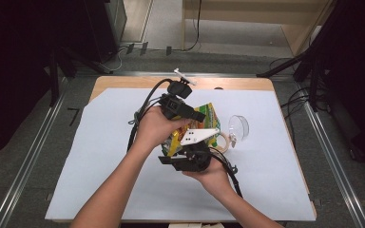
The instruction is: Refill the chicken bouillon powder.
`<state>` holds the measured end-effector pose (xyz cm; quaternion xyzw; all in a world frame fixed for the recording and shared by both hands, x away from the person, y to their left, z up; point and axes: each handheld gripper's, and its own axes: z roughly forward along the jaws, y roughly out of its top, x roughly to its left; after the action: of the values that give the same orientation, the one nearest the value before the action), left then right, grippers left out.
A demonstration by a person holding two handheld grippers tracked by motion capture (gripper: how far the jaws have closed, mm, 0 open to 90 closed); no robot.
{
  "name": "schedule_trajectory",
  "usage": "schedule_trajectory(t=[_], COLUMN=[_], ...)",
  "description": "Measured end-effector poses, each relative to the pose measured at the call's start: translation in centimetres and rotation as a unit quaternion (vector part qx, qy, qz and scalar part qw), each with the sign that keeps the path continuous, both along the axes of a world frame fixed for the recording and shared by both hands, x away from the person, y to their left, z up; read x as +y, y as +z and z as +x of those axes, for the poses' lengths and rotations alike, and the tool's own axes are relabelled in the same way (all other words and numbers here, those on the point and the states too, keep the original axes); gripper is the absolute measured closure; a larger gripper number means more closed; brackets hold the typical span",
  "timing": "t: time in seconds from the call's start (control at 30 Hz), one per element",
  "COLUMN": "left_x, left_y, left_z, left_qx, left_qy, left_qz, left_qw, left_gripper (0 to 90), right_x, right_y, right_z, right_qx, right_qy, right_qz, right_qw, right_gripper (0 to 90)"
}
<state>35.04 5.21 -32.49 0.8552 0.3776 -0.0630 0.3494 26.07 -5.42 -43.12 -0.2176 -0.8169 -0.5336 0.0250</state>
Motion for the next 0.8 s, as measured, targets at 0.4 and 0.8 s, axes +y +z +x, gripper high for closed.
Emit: schedule_trajectory(t=[0.4, 0.8], left_x=[0.02, 0.01], left_y=[-0.15, -0.19], left_z=[0.26, 0.25], left_qx=[0.006, 0.005], left_qy=[0.004, 0.005], left_qz=[-0.006, -0.010], left_qw=[1.0000, 0.9999], left_gripper=[79.1, 78.8], right_x=[-0.08, -0.08], right_y=[0.00, -0.06], right_z=[0.08, 0.11], right_qx=[0.001, -0.004], right_qy=[0.000, -0.003], right_qz=[0.001, -0.003], right_qw=[1.0000, 1.0000], right_gripper=[70.6, 70.6])
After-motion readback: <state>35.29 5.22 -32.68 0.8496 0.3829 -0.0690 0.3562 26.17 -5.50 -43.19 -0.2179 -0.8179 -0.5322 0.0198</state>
